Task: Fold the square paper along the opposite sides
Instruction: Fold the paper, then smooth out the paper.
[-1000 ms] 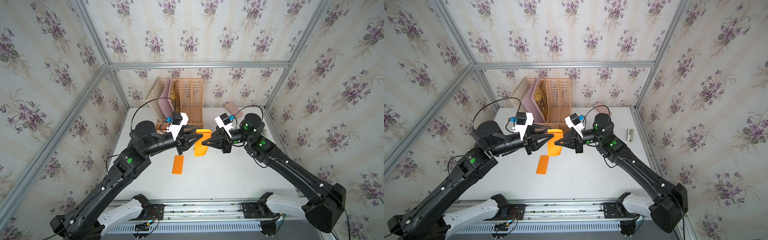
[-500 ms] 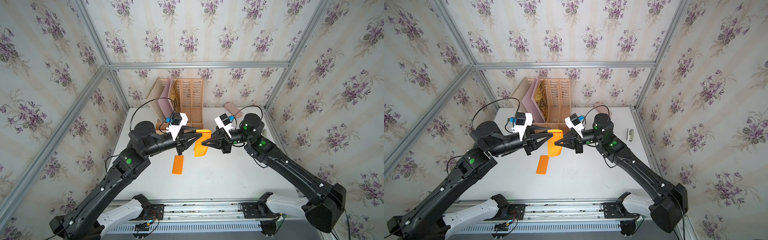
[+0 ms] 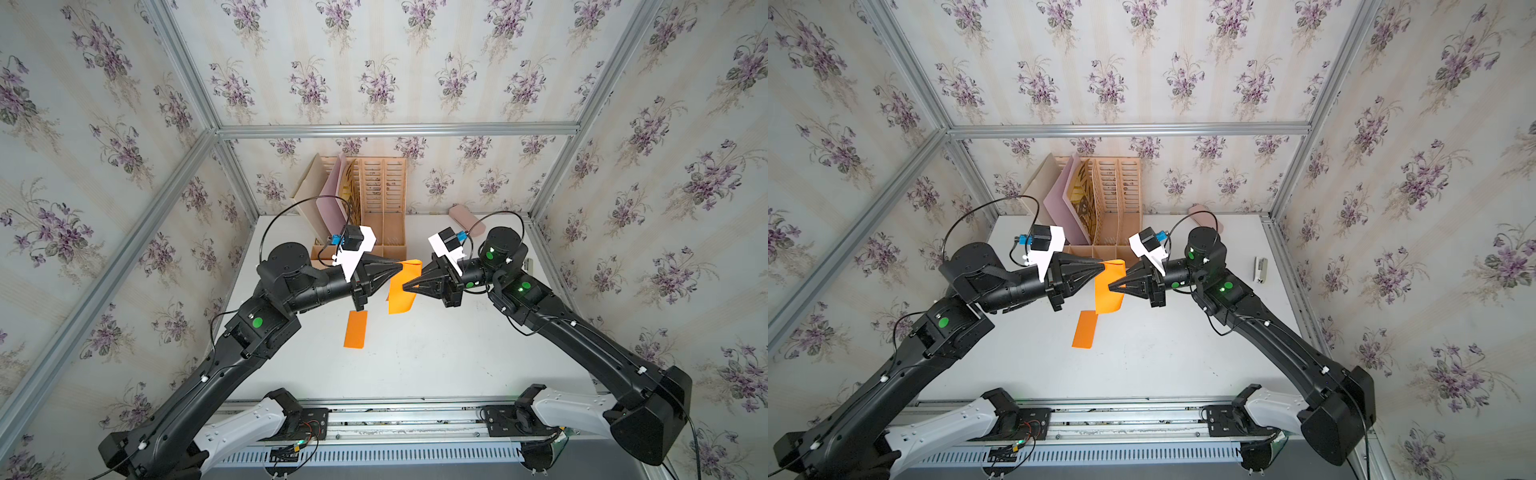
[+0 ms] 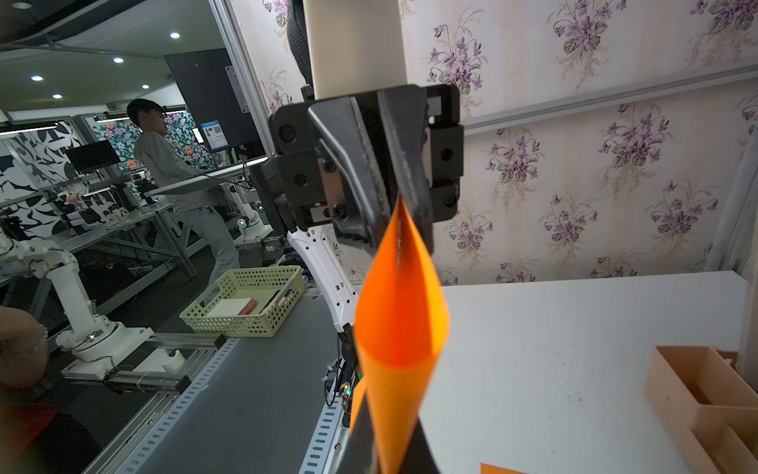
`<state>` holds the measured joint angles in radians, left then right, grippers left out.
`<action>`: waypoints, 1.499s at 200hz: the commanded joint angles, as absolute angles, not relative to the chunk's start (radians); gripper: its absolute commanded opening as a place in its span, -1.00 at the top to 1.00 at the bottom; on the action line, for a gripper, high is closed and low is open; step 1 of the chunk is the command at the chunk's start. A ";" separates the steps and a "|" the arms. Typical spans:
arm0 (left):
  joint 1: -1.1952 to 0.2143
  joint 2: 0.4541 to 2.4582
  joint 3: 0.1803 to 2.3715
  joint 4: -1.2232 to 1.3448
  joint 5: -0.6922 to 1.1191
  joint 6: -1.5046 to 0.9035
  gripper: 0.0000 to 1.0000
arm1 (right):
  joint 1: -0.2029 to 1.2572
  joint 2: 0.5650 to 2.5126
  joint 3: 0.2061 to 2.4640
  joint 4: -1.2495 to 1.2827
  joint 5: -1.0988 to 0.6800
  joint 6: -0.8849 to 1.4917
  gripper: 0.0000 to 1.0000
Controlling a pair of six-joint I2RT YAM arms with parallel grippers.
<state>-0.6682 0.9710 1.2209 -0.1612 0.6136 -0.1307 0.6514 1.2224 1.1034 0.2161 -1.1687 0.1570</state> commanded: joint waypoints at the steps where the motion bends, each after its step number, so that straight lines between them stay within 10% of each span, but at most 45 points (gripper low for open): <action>1: -0.668 0.969 1.223 -0.124 0.633 -0.132 0.90 | 0.653 1.224 1.110 0.220 -1.175 0.155 1.00; 49: -0.667 0.965 1.224 -0.129 0.648 -0.131 1.00 | 0.652 1.221 1.119 0.204 -1.175 0.141 1.00; 107: -0.668 0.952 1.220 -0.159 0.689 -0.125 1.00 | 0.652 1.217 1.181 0.161 -1.199 0.081 0.30; 242: -0.667 0.951 1.218 -0.196 0.696 -0.103 1.00 | 0.652 1.225 1.186 0.195 -1.248 0.121 1.00; 300: -0.667 0.932 1.223 -0.212 0.684 -0.093 1.00 | 0.653 1.222 1.173 0.170 -1.218 0.098 0.76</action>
<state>-0.6693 0.9443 1.2160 -0.2260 0.7002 -0.1108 0.6537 1.2243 1.1721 0.1825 -1.2171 0.1184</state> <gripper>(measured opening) 0.058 0.070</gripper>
